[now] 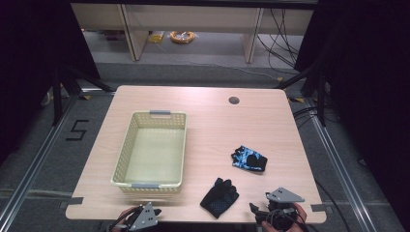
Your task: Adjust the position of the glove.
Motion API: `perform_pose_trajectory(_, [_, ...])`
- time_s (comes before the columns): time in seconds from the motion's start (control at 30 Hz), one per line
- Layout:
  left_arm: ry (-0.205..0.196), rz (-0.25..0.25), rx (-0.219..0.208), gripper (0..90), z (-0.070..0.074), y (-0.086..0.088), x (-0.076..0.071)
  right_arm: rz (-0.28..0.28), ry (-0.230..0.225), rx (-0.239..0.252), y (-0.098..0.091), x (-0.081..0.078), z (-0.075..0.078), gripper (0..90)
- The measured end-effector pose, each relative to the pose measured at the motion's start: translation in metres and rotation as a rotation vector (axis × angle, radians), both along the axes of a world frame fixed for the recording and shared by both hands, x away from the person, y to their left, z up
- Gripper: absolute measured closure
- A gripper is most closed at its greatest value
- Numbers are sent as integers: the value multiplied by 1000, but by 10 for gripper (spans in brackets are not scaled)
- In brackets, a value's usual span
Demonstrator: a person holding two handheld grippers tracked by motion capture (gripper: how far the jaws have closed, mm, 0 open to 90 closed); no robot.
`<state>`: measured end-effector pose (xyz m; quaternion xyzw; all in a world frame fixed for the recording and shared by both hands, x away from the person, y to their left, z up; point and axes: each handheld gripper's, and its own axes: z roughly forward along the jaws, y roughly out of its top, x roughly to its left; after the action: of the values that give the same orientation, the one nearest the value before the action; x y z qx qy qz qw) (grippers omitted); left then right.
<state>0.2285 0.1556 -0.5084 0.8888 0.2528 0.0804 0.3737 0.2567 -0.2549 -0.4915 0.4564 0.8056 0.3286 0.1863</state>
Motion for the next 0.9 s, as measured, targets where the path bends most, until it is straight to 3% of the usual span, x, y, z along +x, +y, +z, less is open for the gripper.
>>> perform_pose_trajectory(0.03, [8, 16, -27, 162, -1, -2, -1, 4, 4, 3, 0, 0, 0, 317])
perform_pose_trajectory(0.07, [-10, -7, -5, 163, 0, -1, 0, 3, 12, 10, 1, 0, 0, 326])
perform_pose_trajectory(0.1, [4, 5, -18, 163, -1, -2, -1, 8, 8, 7, 0, 0, 0, 331])
perform_pose_trajectory(0.2, [-10, -13, -13, 164, -1, -4, 0, 2, 24, 11, 3, -1, 1, 338])
perform_pose_trajectory(0.23, [8, -3, -17, 165, -1, -5, 0, 29, -5, 7, 2, 1, -1, 342])
perform_pose_trajectory(0.3, [31, 10, -50, 170, -2, -7, 0, 30, 6, 1, 3, 0, 0, 348])
perform_pose_trajectory(0.47, [7, 22, -88, 191, 0, -14, 2, 65, 7, -9, 5, 0, 1, 382])
perform_pose_trajectory(0.53, [13, 14, -78, 194, 0, -17, 3, 77, -2, -2, 6, 2, 1, 392])
perform_pose_trajectory(0.6, [2, -4, -64, 197, -1, -23, 5, 76, 16, -7, 8, 2, 2, 408])
perform_pose_trajectory(0.67, [12, -11, -84, 201, -2, -31, 6, 95, 2, -15, 8, 3, 3, 421])
perform_pose_trajectory(0.77, [16, -24, -73, 208, -4, -39, 9, 101, -1, 0, 11, 5, 6, 444])
perform_pose_trajectory(0.8, [13, -29, -79, 213, -5, -41, 10, 113, -21, -4, 10, 6, 5, 453])
perform_pose_trajectory(0.83, [14, -38, -61, 219, -4, -44, 12, 106, 1, 5, 11, 6, 7, 456])
perform_pose_trajectory(0.9, [18, -28, -82, 232, -3, -51, 13, 120, -9, 20, 12, 9, 9, 467])
